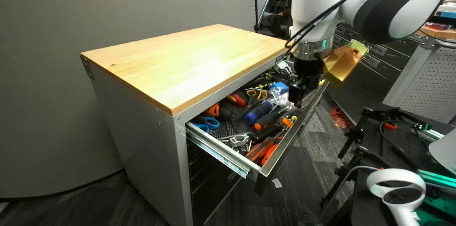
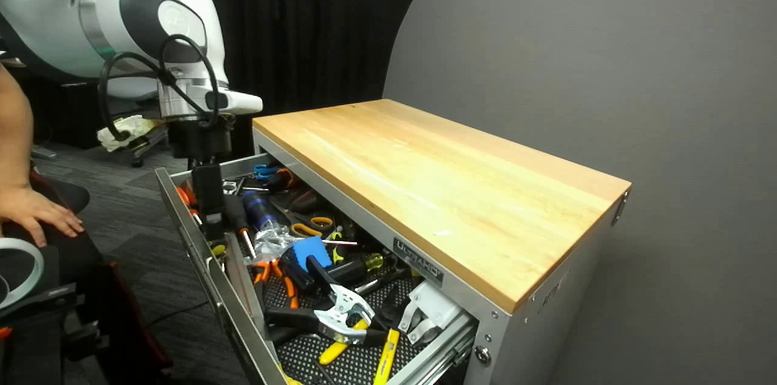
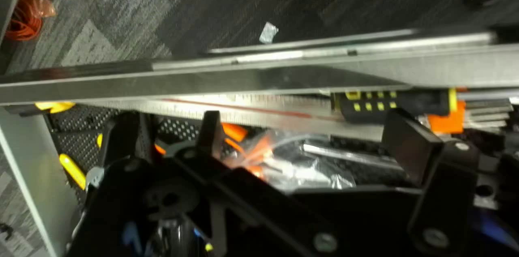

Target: Put the screwdriver in the open drawer and close the drawer

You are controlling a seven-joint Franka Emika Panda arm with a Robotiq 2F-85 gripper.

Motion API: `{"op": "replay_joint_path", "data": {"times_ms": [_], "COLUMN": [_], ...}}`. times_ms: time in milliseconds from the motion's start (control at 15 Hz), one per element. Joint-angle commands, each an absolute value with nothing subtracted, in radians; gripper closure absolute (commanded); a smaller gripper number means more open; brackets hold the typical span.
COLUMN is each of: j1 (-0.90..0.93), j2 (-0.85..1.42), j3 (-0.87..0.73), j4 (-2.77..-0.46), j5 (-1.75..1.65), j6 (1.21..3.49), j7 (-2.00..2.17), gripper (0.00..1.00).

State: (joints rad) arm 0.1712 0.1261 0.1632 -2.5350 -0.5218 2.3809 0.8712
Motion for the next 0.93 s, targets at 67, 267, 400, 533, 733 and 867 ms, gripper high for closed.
{"op": "replay_joint_path", "data": {"times_ms": [67, 267, 400, 533, 733, 867], "j1": [0.127, 0.126, 0.128, 0.131, 0.129, 0.127], "j2": [0.110, 0.099, 0.088, 0.067, 0.040, 0.070], "j3": [0.145, 0.132, 0.130, 0.127, 0.128, 0.128], "j4": [-2.589, -2.571, -2.550, -2.541, -2.523, -2.509], "j5": [-0.358, -0.252, -0.222, -0.223, -0.218, -0.221], "j6": [2.362, 2.240, 2.136, 2.065, 1.969, 1.891], "j7": [0.535, 0.343, 0.258, 0.239, 0.196, 0.152], "gripper": [0.00, 0.00, 0.00, 0.00, 0.00, 0.00]}}
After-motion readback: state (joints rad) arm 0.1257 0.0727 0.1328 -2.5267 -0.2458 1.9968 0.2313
